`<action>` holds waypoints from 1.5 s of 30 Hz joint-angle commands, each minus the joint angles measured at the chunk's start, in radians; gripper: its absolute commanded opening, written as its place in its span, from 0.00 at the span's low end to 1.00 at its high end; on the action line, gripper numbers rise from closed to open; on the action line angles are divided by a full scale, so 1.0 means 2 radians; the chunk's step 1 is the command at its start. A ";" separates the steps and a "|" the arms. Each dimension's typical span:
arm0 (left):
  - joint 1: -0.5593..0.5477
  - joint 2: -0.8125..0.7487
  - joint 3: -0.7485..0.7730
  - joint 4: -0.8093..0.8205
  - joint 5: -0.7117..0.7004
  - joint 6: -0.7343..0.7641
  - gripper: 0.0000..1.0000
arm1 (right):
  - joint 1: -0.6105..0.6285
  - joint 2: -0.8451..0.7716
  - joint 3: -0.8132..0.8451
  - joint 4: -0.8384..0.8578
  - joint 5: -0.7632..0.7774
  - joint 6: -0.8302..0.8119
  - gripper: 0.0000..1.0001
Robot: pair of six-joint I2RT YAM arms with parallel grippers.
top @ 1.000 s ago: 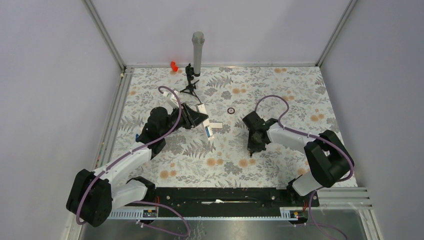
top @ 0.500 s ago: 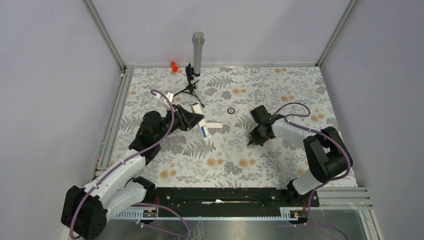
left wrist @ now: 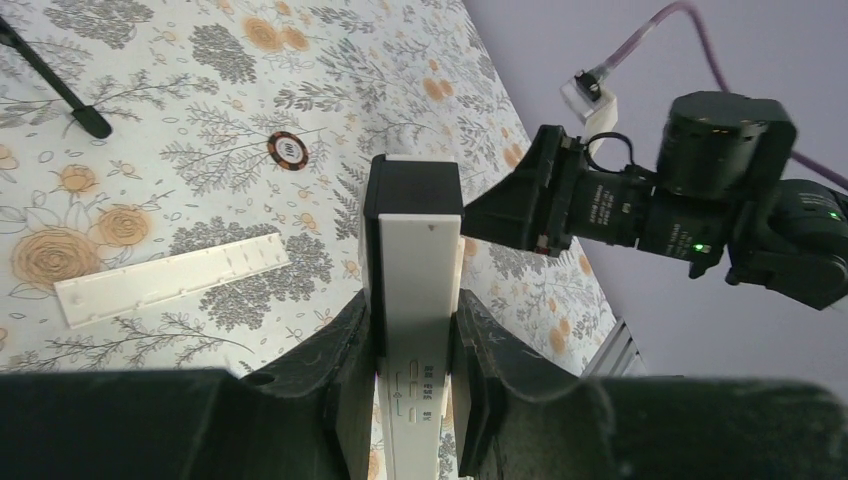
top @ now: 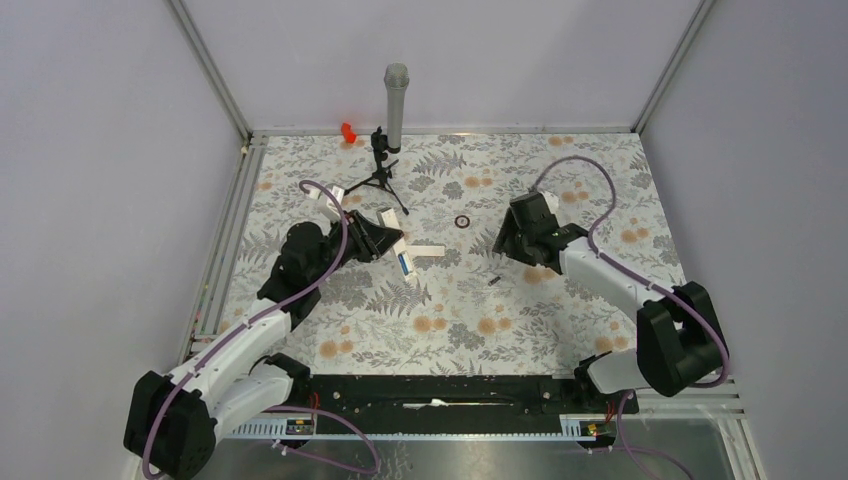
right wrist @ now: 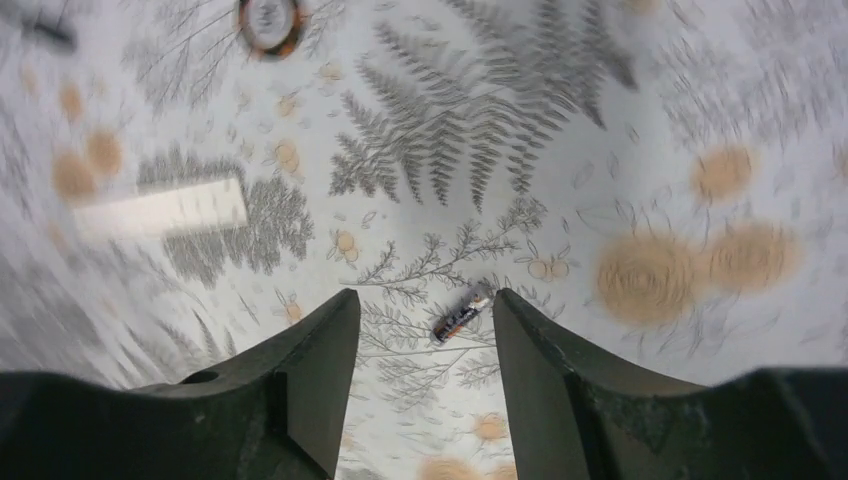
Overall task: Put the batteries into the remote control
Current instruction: Adjust the battery at the center of the board, then pick up the battery from the center of the board.
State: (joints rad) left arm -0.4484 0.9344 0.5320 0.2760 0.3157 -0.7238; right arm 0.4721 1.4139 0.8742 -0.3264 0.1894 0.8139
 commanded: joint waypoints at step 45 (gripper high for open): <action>0.087 0.037 0.023 0.028 0.070 -0.041 0.00 | 0.037 0.161 0.070 -0.035 -0.167 -0.769 0.55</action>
State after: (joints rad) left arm -0.2821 1.0210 0.5755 0.2447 0.4198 -0.7944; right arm 0.5270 1.7199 1.0161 -0.4313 -0.1482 -0.7044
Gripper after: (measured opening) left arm 0.284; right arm 0.576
